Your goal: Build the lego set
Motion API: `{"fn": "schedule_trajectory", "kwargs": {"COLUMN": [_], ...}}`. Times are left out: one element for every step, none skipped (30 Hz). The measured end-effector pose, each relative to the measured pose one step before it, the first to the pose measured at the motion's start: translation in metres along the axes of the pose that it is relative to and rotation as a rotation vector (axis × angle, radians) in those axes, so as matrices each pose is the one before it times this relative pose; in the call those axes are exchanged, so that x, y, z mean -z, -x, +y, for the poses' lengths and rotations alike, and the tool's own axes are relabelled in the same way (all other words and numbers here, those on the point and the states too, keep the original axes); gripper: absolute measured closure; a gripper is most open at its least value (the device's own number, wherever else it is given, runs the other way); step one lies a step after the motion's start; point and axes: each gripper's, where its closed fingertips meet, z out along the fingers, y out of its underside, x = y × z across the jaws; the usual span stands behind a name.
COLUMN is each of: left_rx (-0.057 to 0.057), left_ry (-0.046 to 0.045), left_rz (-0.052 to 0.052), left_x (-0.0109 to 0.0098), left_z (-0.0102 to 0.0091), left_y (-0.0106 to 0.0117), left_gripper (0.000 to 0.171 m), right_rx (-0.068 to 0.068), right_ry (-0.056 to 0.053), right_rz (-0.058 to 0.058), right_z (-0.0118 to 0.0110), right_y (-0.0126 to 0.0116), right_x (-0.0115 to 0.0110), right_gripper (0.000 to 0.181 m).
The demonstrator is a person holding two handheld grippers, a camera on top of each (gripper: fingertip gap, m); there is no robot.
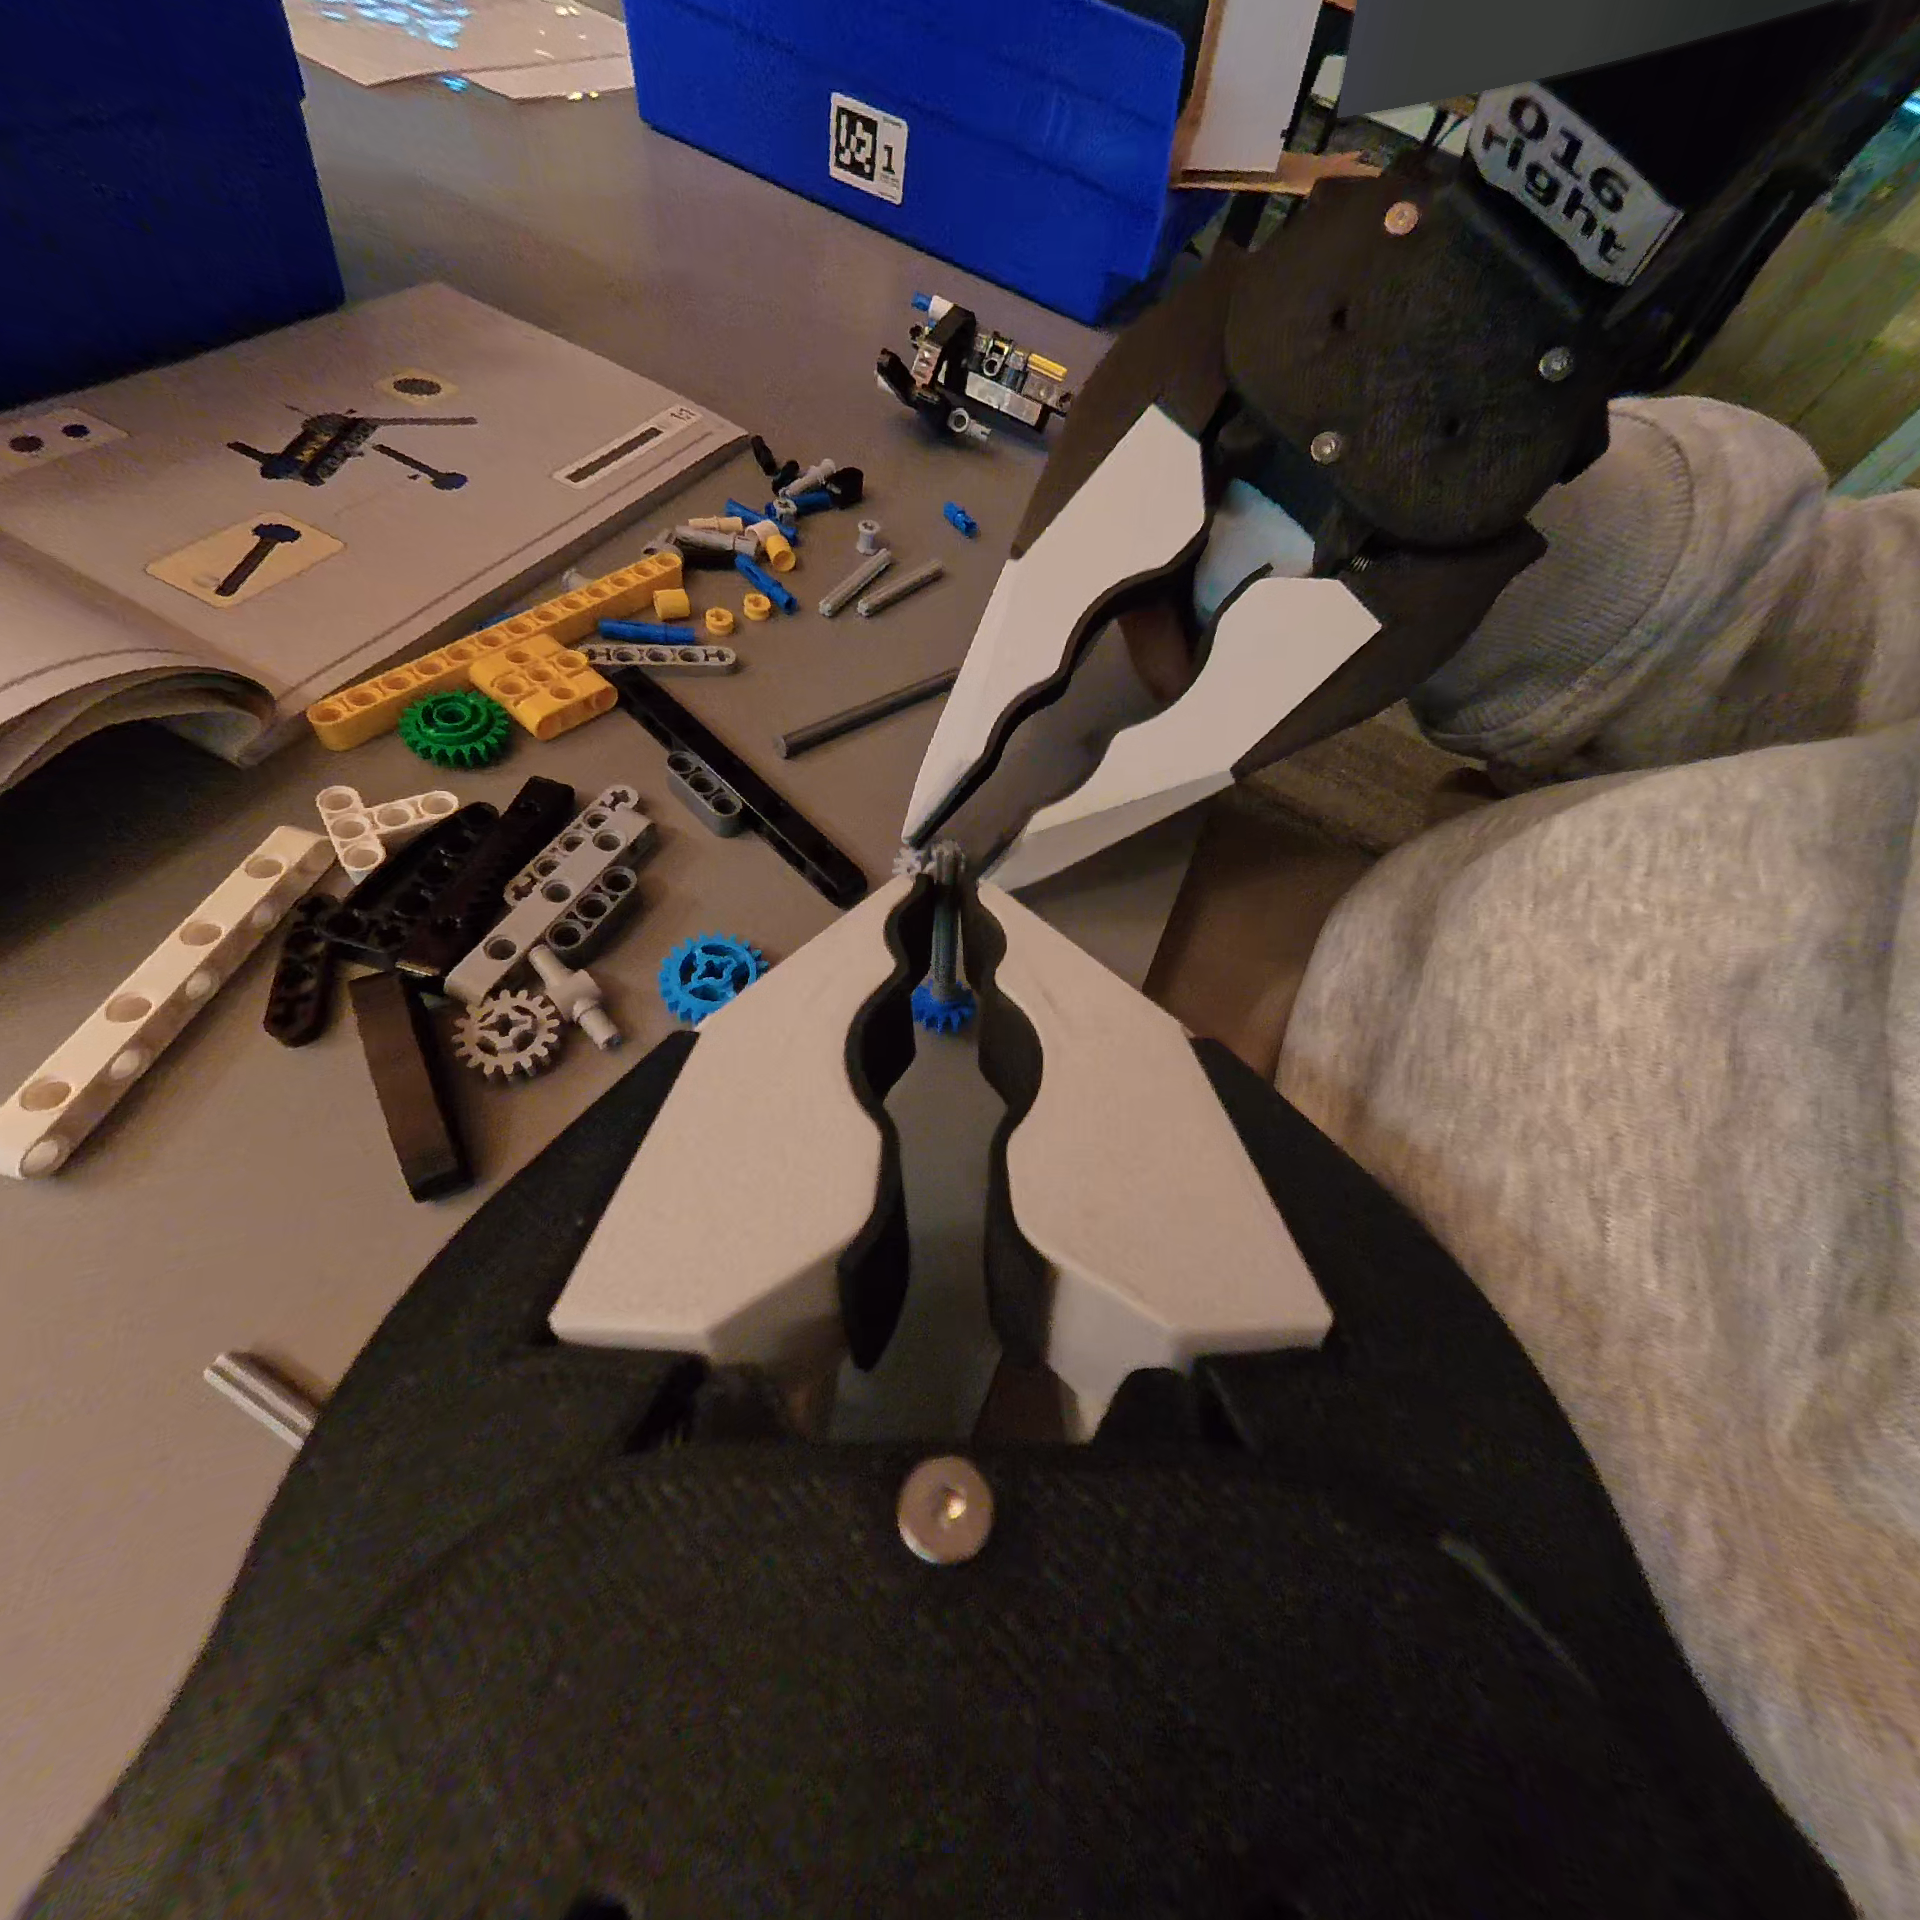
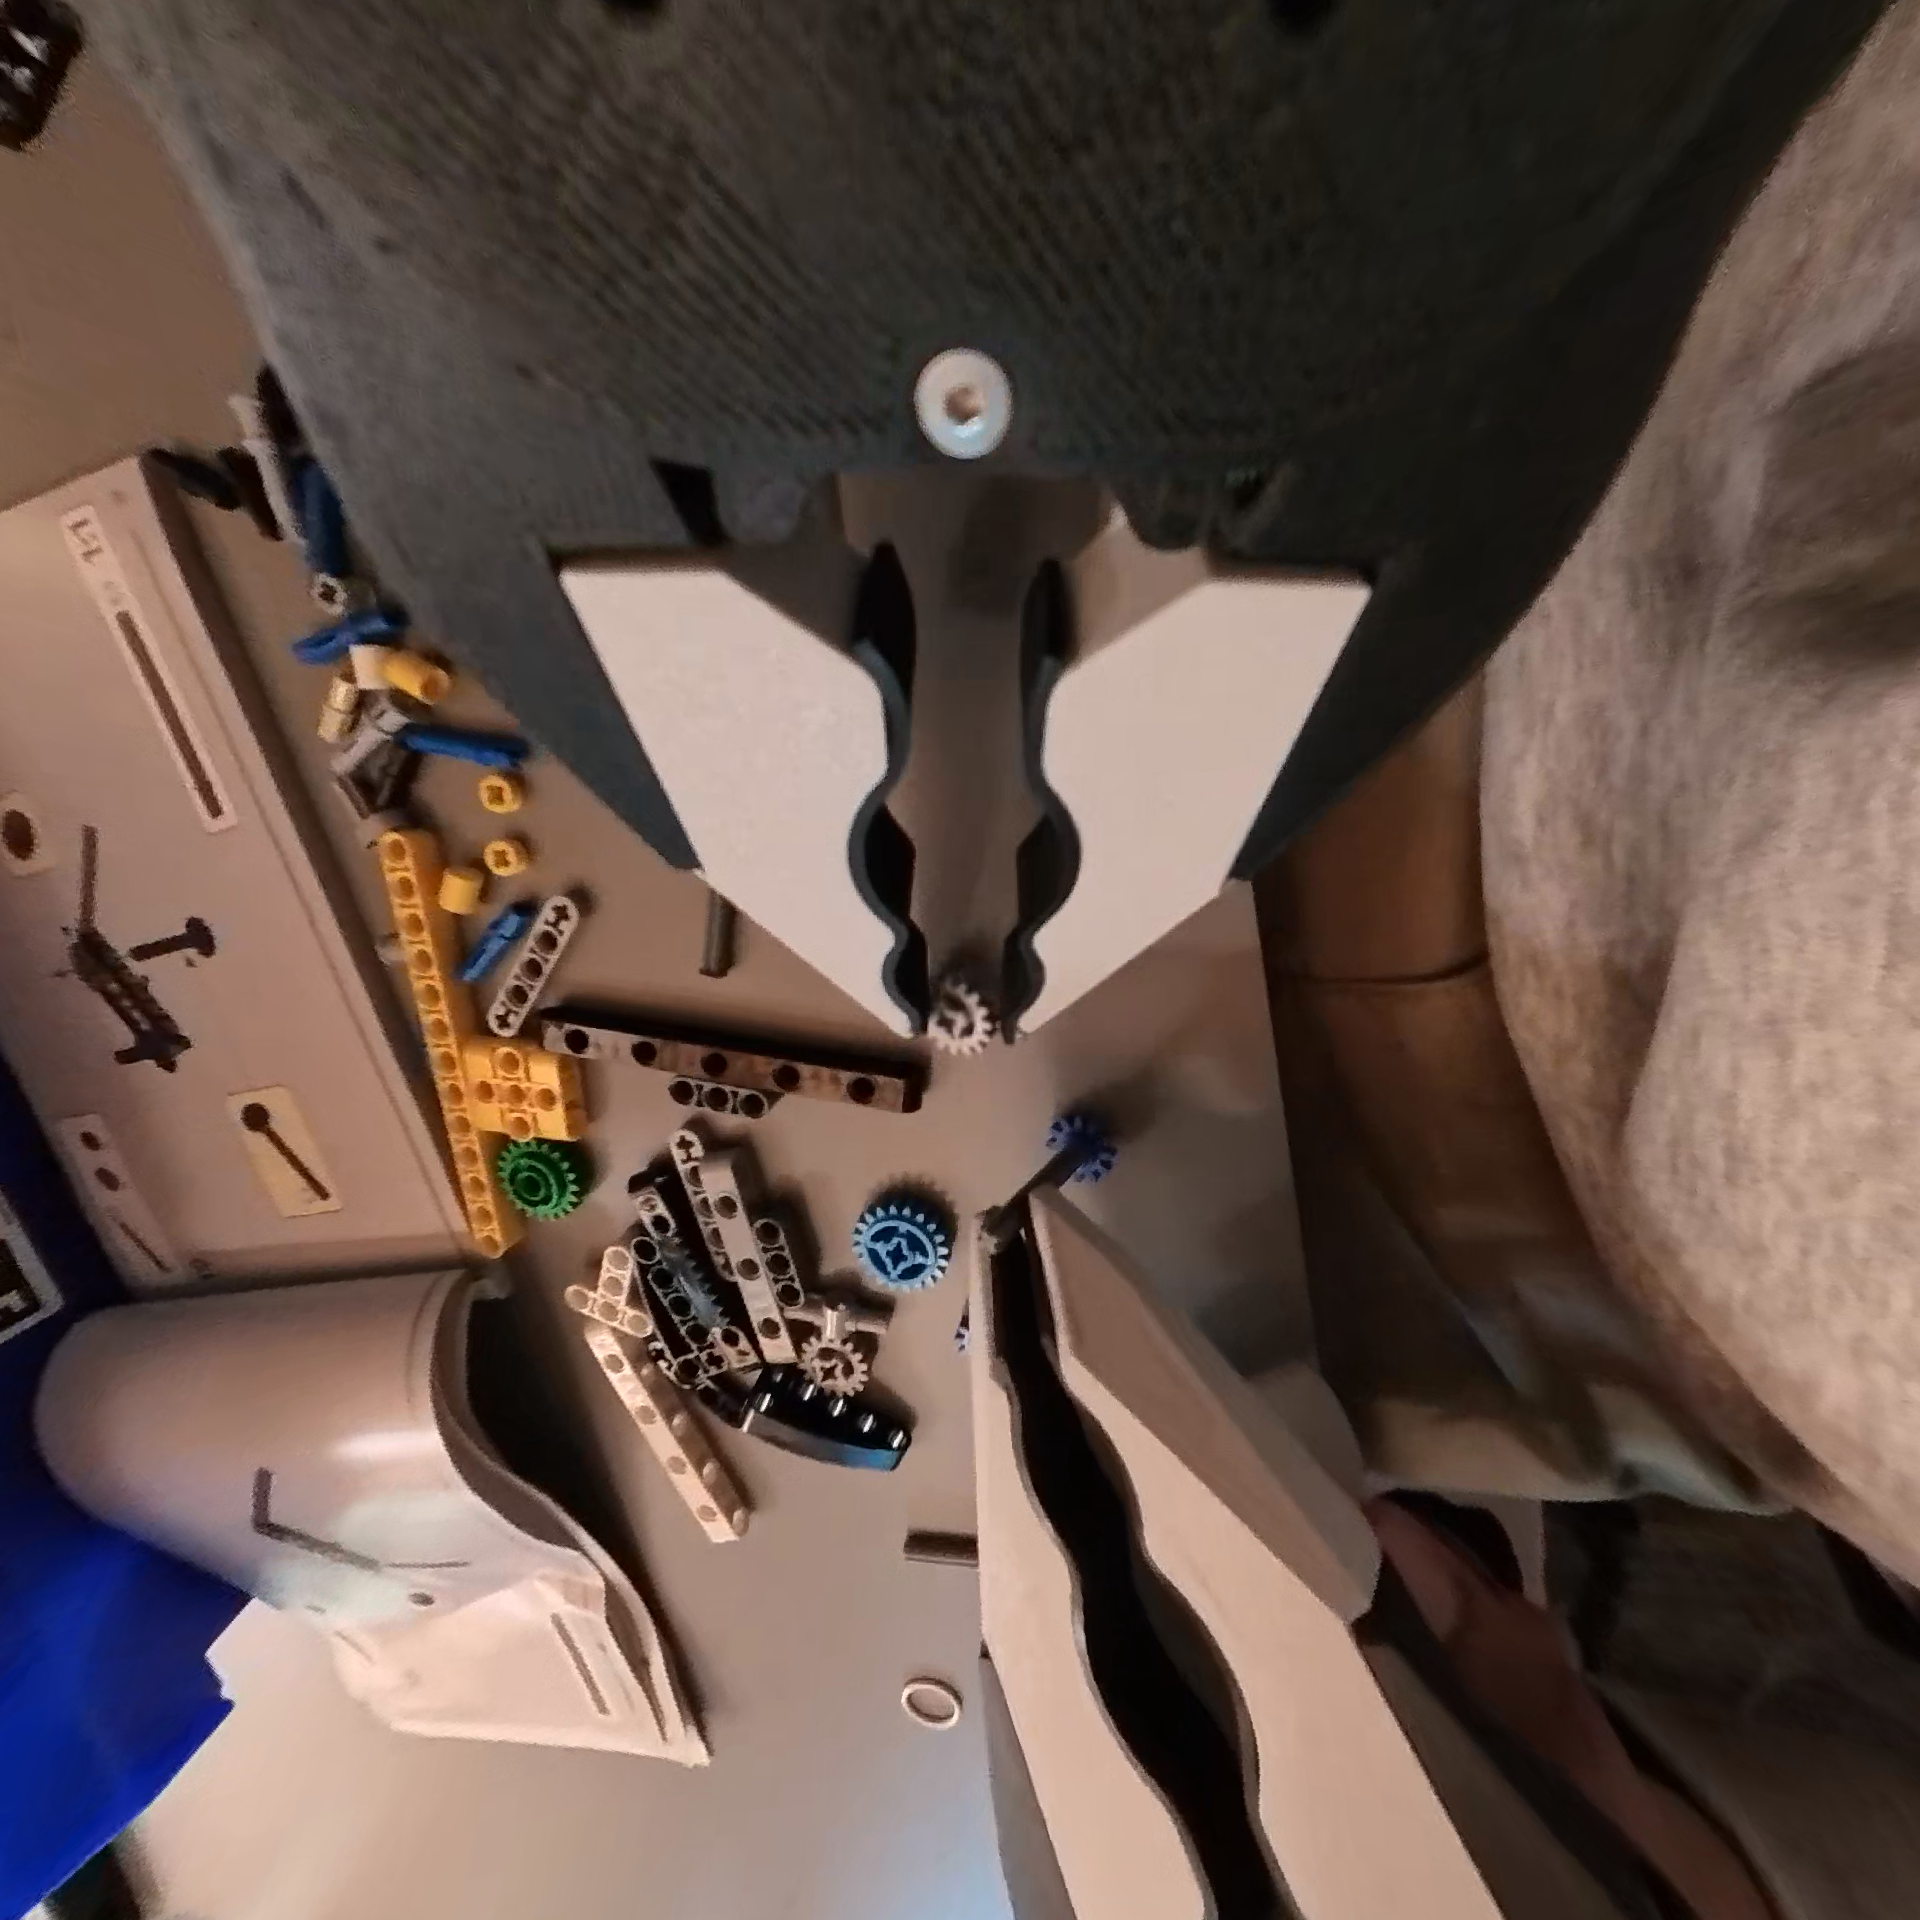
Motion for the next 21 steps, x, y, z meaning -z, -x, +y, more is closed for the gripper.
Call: {"fn": "schedule_trajectory", "kwargs": {"left_rx": [-0.0004, 0.0005, 0.0003, 0.0001, 0.0005, 0.0000, -0.0004, 0.0004, -0.0001, -0.0008, 0.0003, 0.0002, -0.0003, 0.0003, -0.0001, -0.0002, -0.0004, -0.0002, 0.0005, 0.0002, -0.0002], "left_ry": [-0.00022, 0.00008, -0.00040, -0.00064, -0.00009, 0.00019, -0.00054, -0.00020, 0.00073, -0.00028, 0.00024, -0.00025, -0.00051, 0.00027, -0.00013, -0.00003, -0.00008, -0.00041, 0.00035, 0.00002, -0.00067], "left_rz": [-0.0006, 0.0003, -0.0002, -0.0003, -0.0001, 0.0000, -0.0004, 0.0007, 0.0003, -0.0008, 0.0002, 0.0001, -0.0005, -0.0006, 0.0000, -0.0004, -0.0003, -0.0002, 0.0004, -0.0002, -0.0003], "left_x": [0.00011, -0.00012, 0.00013, -0.00001, -0.00001, 0.00001, 0.00008, 0.00002, -0.00011, 0.00002, -0.00002, 0.00002, 0.00009, 0.00002, -0.00001, 0.00004, -0.00004, 0.00009, -0.00006, 0.00004, 0.00004], "left_z": [-0.00008, 0.00006, -0.00011, -0.00010, -0.00001, 0.00003, -0.00012, -0.00003, 0.00015, -0.00013, 0.00004, -0.00004, -0.00012, 0.00004, -0.00002, -0.00009, 0.00000, -0.00010, 0.00009, -0.00009, -0.00005], "left_y": [0.00006, -0.00002, 0.00005, 0.00013, -0.00002, 0.00000, 0.00003, -0.00004, -0.00008, 0.00015, -0.00013, 0.00006, 0.00004, 0.00006, 0.00001, 0.00005, -0.00002, -0.00001, 0.00005, -0.00001, 0.00003], "left_gripper": [0.168, 0.168, 0.168, 0.168, 0.168, 0.168, 0.168, 0.168, 0.168, 0.168, 0.168, 0.168, 0.168, 0.168, 0.168, 0.168, 0.168, 0.168, 0.168, 0.168, 0.168], "right_rx": [-0.0086, -0.0117, -0.0138, -0.0154, -0.0152, -0.0153, -0.0161, -0.0160, -0.0139, -0.0118, -0.0098, -0.0075, -0.0063, -0.0065, -0.0065, -0.0050, -0.0042, -0.0039, -0.0029, -0.0027, -0.0038], "right_ry": [-0.0061, -0.0061, -0.0074, -0.0073, -0.0040, -0.0021, -0.0010, 0.0028, 0.0051, 0.0073, 0.0073, 0.0073, 0.0060, 0.0028, 0.0010, -0.0008, -0.0007, 0.0003, -0.0001, -0.0009, -0.0011], "right_rz": [-0.0065, -0.0062, -0.0048, -0.0033, -0.0044, -0.0047, -0.0029, -0.0034, -0.0053, -0.0011, 0.0004, -0.0043, -0.0074, -0.0058, -0.0023, -0.0037, -0.0065, -0.0047, -0.0013, 0.0026, 0.0041], "right_z": [-0.00069, -0.00065, -0.00087, -0.00063, -0.00004, 0.00040, 0.00061, 0.00070, 0.00090, 0.00102, 0.00106, 0.00100, 0.00057, 0.00002, -0.00020, -0.00061, -0.00061, -0.00040, -0.00044, -0.00044, -0.00040], "right_y": [0.00033, -0.00005, -0.00069, -0.00097, -0.00097, -0.00098, -0.00115, -0.00097, -0.00029, -0.00059, -0.00054, 0.00040, 0.00114, 0.00092, 0.00051, 0.00082, 0.00136, 0.00090, 0.00028, -0.00035, -0.00089], "right_x": [0.00036, 0.00075, 0.00099, 0.00112, 0.00107, 0.00083, 0.00056, 0.00017, -0.00016, -0.00048, -0.00068, -0.00068, -0.00071, -0.00058, -0.00050, -0.00050, -0.00034, -0.00019, 0.00011, 0.00033, 0.00041], "right_gripper": [0.168, 0.166, 0.165, 0.164, 0.163, 0.162, 0.162, 0.161, 0.160, 0.160, 0.160, 0.159, 0.159, 0.158, 0.156, 0.156, 0.156, 0.155, 0.154, 0.154, 0.154]}}
